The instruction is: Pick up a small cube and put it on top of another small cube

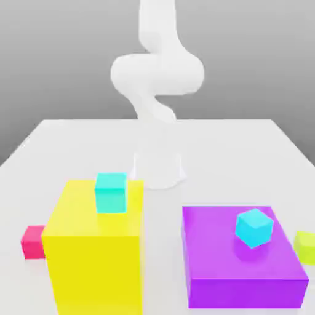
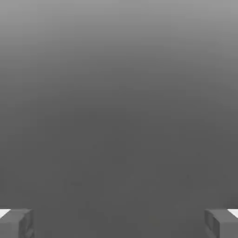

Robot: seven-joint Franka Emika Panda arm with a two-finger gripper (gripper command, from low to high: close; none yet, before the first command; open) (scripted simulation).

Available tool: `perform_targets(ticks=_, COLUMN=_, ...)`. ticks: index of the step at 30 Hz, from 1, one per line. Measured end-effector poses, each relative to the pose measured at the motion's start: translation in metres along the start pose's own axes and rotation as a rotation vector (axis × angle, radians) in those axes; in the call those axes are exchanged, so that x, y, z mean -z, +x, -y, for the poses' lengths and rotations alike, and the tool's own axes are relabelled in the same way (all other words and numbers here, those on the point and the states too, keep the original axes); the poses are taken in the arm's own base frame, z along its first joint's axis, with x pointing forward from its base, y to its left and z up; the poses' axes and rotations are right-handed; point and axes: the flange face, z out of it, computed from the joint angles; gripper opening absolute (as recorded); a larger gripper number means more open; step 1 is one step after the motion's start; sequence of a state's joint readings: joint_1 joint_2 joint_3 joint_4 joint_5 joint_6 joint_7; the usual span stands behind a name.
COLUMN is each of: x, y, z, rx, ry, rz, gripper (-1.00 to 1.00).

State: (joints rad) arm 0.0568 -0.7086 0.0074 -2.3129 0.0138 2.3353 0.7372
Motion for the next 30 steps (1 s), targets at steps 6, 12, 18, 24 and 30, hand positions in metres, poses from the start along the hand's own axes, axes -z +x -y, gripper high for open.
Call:
perform_targets(ticks=6, x=-0.115, y=-0.064, z=0.041, rx=0.260, ry=-0.025, rz=0.198, gripper=0.00)
perform_targets(ticks=12, x=-0.210, y=-0.162, z=0.065, rx=0.526, ry=-0.045, rz=0.379, gripper=0.00)
perform_targets(ticks=18, x=-0.281, y=-0.287, z=0.066, rx=0.817, ry=-0.056, rz=0.553, gripper=0.00)
perform_targets(ticks=24, x=-0.333, y=-0.409, z=0.031, rx=1.095, ry=-0.078, rz=0.710, gripper=0.00)
perform_targets(ticks=30, x=-0.382, y=-0.480, z=-0.011, rx=1.213, ry=-0.087, rz=0.775, gripper=0.00)
